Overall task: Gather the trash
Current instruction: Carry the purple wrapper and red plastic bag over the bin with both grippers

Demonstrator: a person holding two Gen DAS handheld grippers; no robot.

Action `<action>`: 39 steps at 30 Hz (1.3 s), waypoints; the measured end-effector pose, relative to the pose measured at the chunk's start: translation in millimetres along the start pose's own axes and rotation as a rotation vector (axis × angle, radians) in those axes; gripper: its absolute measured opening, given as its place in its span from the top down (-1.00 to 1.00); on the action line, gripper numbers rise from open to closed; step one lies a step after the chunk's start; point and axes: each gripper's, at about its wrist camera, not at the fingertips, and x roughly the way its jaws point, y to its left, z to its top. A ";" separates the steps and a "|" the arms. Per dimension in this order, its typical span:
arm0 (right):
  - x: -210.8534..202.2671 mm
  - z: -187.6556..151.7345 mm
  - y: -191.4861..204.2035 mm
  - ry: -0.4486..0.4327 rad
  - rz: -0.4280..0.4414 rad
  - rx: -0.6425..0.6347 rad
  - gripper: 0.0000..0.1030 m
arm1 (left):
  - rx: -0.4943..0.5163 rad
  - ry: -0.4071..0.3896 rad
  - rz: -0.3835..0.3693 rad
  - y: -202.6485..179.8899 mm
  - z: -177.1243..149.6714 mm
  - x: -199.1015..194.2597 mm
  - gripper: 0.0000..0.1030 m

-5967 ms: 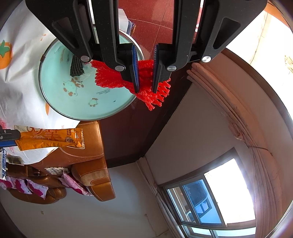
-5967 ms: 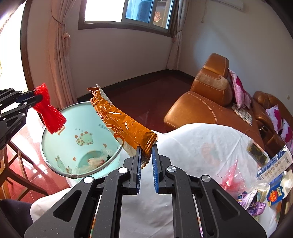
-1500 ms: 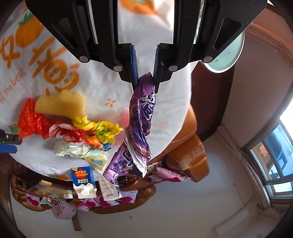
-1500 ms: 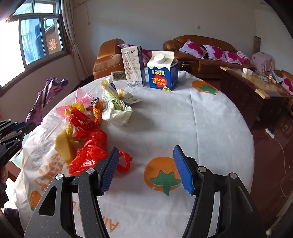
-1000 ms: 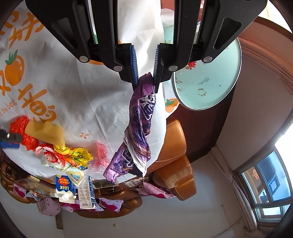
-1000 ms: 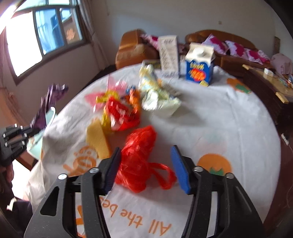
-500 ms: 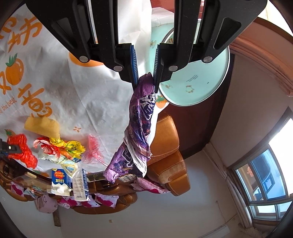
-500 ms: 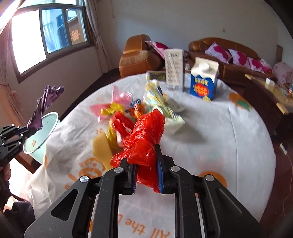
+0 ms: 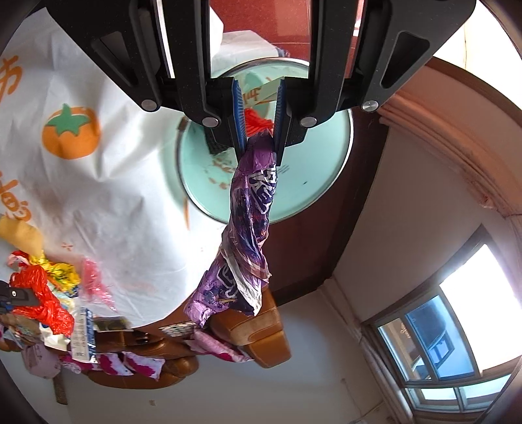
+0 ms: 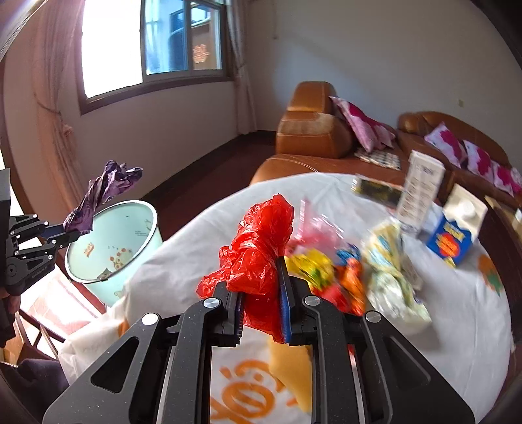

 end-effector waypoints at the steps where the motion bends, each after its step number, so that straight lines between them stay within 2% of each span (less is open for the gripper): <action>1: 4.3 4.4 5.7 -0.003 0.011 -0.015 0.65 | -0.003 0.004 0.009 3.4 -1.4 0.9 0.70; 17: 60.5 39.3 64.8 0.028 0.092 -0.173 0.65 | -0.027 0.070 0.118 43.3 -24.2 14.9 0.70; 39: 103.4 53.5 131.1 0.074 0.165 -0.310 0.65 | 0.014 0.114 0.186 56.2 -34.0 23.4 0.70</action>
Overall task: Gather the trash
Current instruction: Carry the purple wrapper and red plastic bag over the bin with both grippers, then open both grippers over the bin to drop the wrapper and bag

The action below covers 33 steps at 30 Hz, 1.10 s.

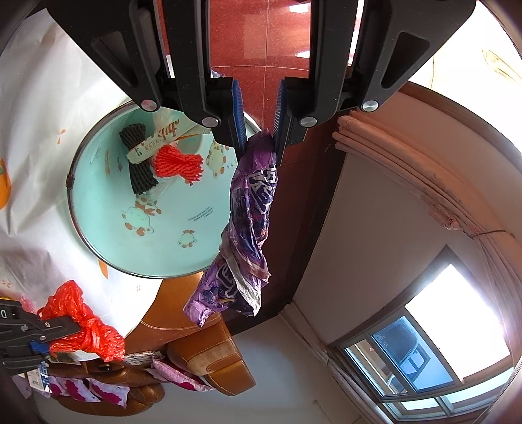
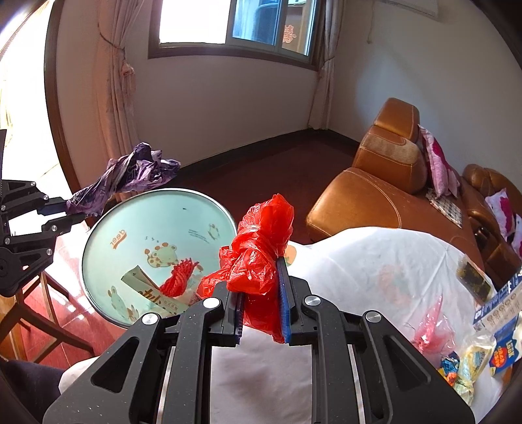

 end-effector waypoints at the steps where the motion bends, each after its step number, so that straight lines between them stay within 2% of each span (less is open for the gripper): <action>1: 1.9 0.6 2.0 0.003 0.002 -0.007 0.65 | 0.004 0.001 0.004 -0.3 -0.3 0.1 0.70; 27: 15.8 7.9 27.5 0.026 0.035 -0.074 0.63 | 0.000 0.005 -0.003 2.2 0.9 1.1 0.65; 29: 15.9 8.0 29.2 0.027 0.048 -0.081 0.53 | -0.001 -0.002 -0.011 1.5 1.2 -0.8 0.63; 30: 15.3 7.7 31.6 0.019 0.054 -0.092 0.46 | -0.002 -0.007 -0.017 1.5 1.4 -1.7 0.47; 31: 15.2 7.7 33.5 0.015 0.057 -0.098 0.22 | -0.004 -0.015 -0.021 1.0 1.8 -3.6 0.32; 32: 15.5 7.6 34.7 0.015 0.061 -0.100 0.14 | -0.003 -0.023 -0.022 0.3 1.8 -5.3 0.19; 33: 15.6 7.2 35.5 0.015 0.059 -0.101 0.14 | 0.000 -0.028 -0.021 -0.5 2.1 -6.1 0.19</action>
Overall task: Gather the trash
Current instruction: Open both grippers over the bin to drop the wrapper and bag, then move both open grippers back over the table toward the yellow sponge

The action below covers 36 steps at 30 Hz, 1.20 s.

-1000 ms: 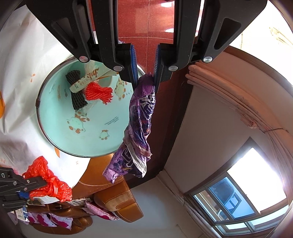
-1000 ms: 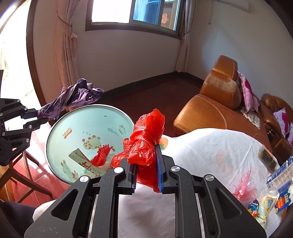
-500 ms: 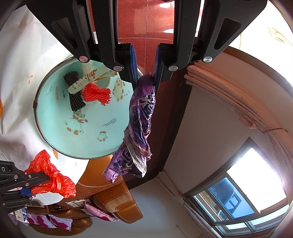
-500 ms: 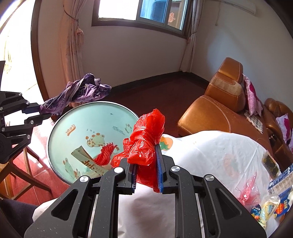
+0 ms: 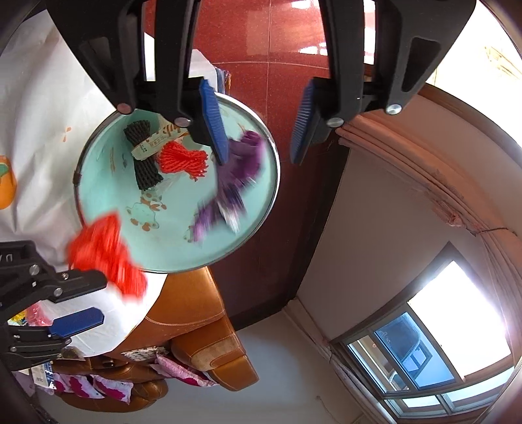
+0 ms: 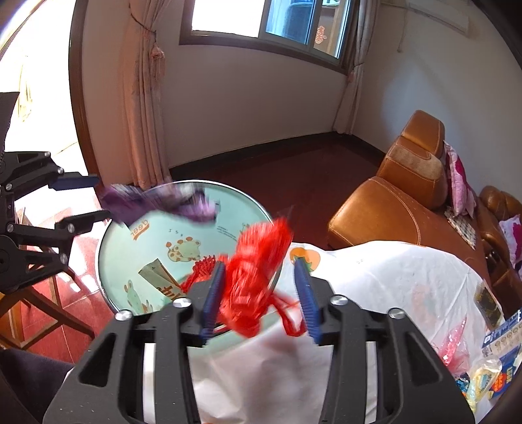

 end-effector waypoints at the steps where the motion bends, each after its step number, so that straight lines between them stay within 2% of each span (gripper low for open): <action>1: -0.1 -0.3 0.4 -0.001 -0.002 0.001 0.14 | 0.001 -0.003 -0.004 -0.9 0.4 -1.0 0.19; 8: -5.7 -3.3 -5.3 -0.002 -0.023 0.040 0.07 | -0.019 -0.010 -0.012 -0.1 1.3 -0.9 -0.03; 14: -40.0 -23.3 -26.8 0.003 -0.106 0.123 -0.02 | -0.051 -0.013 -0.043 -11.7 5.7 -2.7 -0.14; 17: -73.2 -53.0 -51.2 -0.005 -0.156 0.207 -0.09 | -0.034 -0.026 -0.075 -28.2 9.4 -7.9 -0.18; 21: -122.5 -108.0 -89.7 0.001 -0.272 0.347 -0.10 | 0.020 -0.053 -0.115 -58.8 16.5 -16.4 -0.35; 26: -164.0 -172.0 -114.1 0.012 -0.363 0.506 -0.11 | 0.062 -0.076 -0.157 -87.4 23.2 -25.5 -0.39; 29: -172.1 -197.6 -113.2 0.025 -0.365 0.559 -0.11 | 0.081 -0.093 -0.176 -101.8 25.5 -31.8 -0.41; 33: -166.4 -211.5 -101.3 0.067 -0.323 0.575 -0.11 | 0.098 -0.124 -0.201 -114.4 31.1 -42.0 -0.45; 36: -149.1 -216.9 -102.9 0.136 -0.356 0.563 -0.11 | 0.105 -0.144 -0.206 -118.6 34.2 -47.0 -0.50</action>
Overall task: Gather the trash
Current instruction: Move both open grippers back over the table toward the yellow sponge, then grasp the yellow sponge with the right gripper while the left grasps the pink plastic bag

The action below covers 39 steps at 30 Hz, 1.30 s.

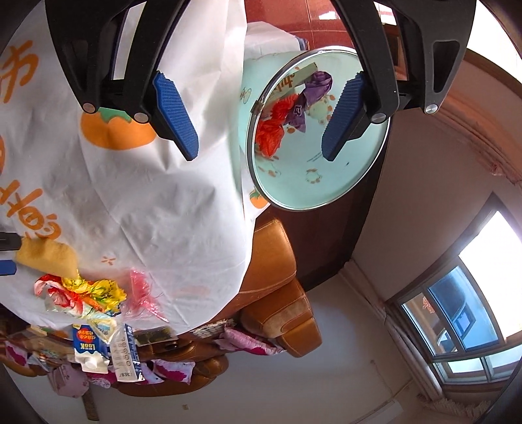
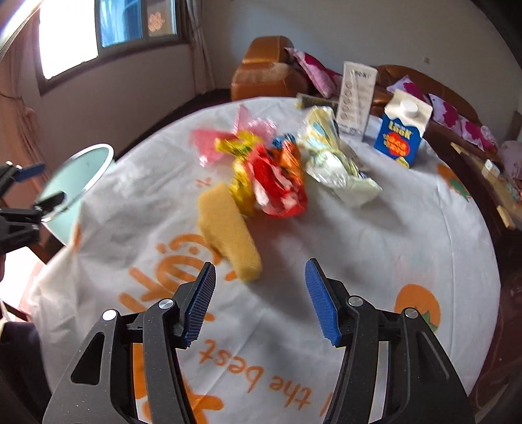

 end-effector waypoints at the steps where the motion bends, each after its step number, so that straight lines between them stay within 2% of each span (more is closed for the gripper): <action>1: 3.3 1.1 -6.0 0.002 -0.014 0.022 -0.10 | -0.002 -0.003 -0.003 -0.2 0.4 -0.7 -0.50; 7: 10.8 17.1 -54.2 -0.028 -0.127 0.118 -0.10 | -0.006 0.017 -0.006 -0.2 1.6 9.0 -0.51; 10: 9.2 20.6 -69.6 -0.031 -0.101 0.174 -0.10 | 0.001 0.020 -0.006 -3.1 1.8 11.8 -0.51; 14: -6.9 18.0 -62.0 -0.065 -0.022 0.168 -0.10 | -0.001 0.024 -0.009 -3.8 2.4 14.7 -0.51; 16: -4.3 21.2 -54.3 -0.054 -0.002 0.146 -0.09 | -0.001 0.028 -0.011 -4.6 4.1 16.7 -0.51; 24: 22.2 24.5 -49.8 0.018 0.083 0.168 0.26 | 0.001 -0.002 -0.019 -9.8 19.3 12.3 -0.51; 27: 32.0 21.1 -55.6 0.049 0.162 0.201 0.48 | 0.000 -0.007 -0.023 -12.0 26.5 14.0 -0.51; 28: 34.5 19.7 -56.8 0.054 0.183 0.205 0.63 | 0.000 -0.009 -0.024 -13.4 28.3 14.4 -0.51; 29: 35.0 18.6 -57.3 0.054 0.204 0.212 0.69 | 0.001 -0.012 -0.026 -15.5 30.4 14.3 -0.51; 33: 21.2 15.6 -54.7 0.028 0.211 0.207 0.78 | 0.005 -0.023 -0.042 -23.5 37.4 12.4 -0.51; 37: -8.6 7.4 -59.9 -0.020 0.165 0.193 0.78 | 0.011 -0.041 -0.061 -33.7 51.0 12.4 -0.51; 39: -22.2 2.9 -74.3 -0.052 0.113 0.210 0.78 | 0.013 -0.053 -0.073 -42.1 60.9 13.2 -0.51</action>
